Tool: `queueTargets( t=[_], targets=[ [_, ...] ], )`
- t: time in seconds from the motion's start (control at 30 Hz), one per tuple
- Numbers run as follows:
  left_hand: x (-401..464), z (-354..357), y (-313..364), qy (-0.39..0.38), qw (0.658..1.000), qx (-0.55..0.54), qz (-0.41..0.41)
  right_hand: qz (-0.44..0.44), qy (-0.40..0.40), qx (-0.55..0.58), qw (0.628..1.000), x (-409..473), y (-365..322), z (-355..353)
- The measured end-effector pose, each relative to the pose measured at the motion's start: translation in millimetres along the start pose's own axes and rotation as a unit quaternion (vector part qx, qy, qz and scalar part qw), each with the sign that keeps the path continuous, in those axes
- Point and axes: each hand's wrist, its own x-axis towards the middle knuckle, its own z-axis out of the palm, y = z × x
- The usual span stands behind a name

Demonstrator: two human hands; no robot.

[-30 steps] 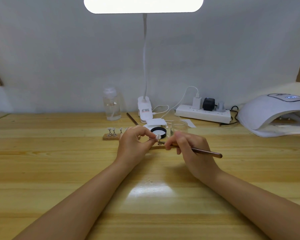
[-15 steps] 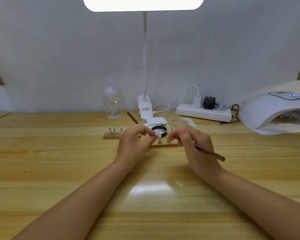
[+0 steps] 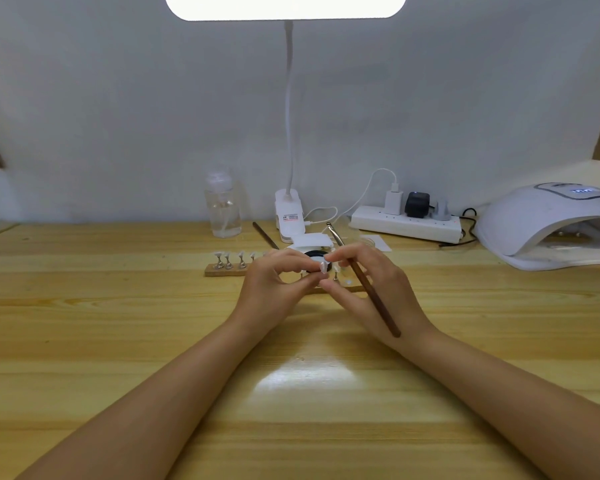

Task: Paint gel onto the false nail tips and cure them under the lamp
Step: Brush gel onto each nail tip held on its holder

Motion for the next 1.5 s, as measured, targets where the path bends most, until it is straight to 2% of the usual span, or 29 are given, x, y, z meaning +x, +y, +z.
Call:
queueTargets(
  t=[0.53, 0.7, 0.83, 0.9, 1.13, 1.5],
  targets=[
    [-0.3, 0.9, -1.5, -0.023, 0.999, 0.016, 0.031, -0.014, 0.027, 0.004, 1.0, -0.7, 0.4, -1.3],
    [-0.1, 1.3, -5.2, -0.025, 0.999, 0.039, -0.028, 0.023, 0.053, 0.021, 0.998, 1.8, 2.7, -6.2],
    [2.8, 3.2, -13.2, -0.066, 0.985, 0.085, -0.134, 0.025, 0.054, -0.02, 0.998, 5.3, 11.0, -18.3],
    [3.3, 3.8, -16.3, -0.08, 0.981, 0.085, -0.157, 0.017, 0.042, -0.061, 0.997, 6.0, 16.3, -22.4],
    [3.0, 3.1, -19.1, -0.081, 0.982, 0.088, -0.148, 0.022, -0.02, -0.098, 0.995, 5.3, 27.2, -22.9],
    [1.7, 3.0, -17.7, -0.056, 0.988, 0.081, -0.12, -0.019, -0.037, -0.125, 0.991, 3.8, 28.0, -20.0]
  ],
)
